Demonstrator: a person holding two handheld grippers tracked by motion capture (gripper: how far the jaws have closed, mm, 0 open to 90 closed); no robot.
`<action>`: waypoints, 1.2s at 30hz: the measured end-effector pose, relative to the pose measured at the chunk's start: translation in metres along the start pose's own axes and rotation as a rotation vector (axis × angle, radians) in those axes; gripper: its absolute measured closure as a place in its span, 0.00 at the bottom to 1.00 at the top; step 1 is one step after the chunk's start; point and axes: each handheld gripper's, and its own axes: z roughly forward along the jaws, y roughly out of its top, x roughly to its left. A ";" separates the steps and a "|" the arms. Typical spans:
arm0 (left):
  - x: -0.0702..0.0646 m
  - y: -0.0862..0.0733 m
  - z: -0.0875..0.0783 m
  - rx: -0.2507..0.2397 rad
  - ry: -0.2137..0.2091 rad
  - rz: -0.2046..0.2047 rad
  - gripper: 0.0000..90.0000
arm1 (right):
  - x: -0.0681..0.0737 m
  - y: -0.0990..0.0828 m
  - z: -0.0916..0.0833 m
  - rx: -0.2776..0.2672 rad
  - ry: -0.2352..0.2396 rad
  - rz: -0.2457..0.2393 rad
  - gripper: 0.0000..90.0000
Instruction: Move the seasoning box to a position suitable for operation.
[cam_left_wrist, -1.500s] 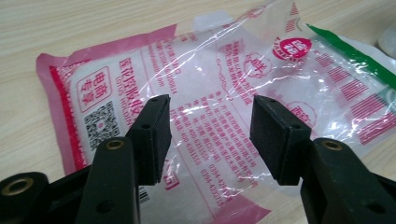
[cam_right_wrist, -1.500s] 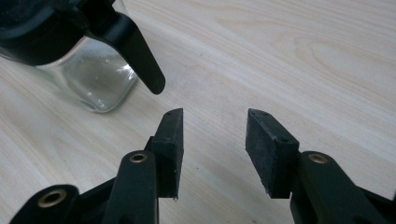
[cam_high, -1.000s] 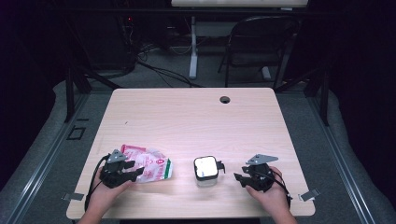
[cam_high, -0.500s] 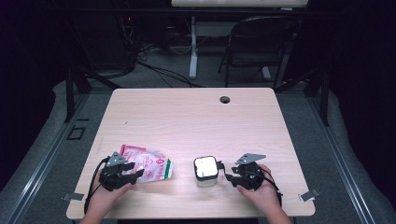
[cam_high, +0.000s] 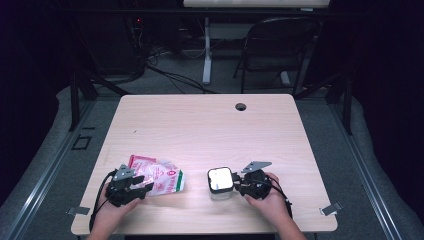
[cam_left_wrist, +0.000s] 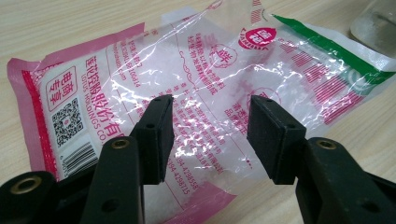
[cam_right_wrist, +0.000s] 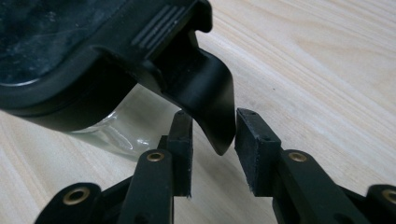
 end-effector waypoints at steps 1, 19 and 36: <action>-0.001 0.000 0.001 0.001 -0.003 0.001 0.56 | 0.000 0.000 0.001 0.004 -0.007 -0.008 0.77; -0.010 0.003 0.004 0.002 -0.017 0.042 0.56 | 0.005 -0.002 -0.003 0.023 0.005 -0.037 0.83; -0.019 0.006 0.005 0.010 -0.030 0.072 0.57 | 0.015 0.001 -0.004 0.016 0.079 0.002 0.73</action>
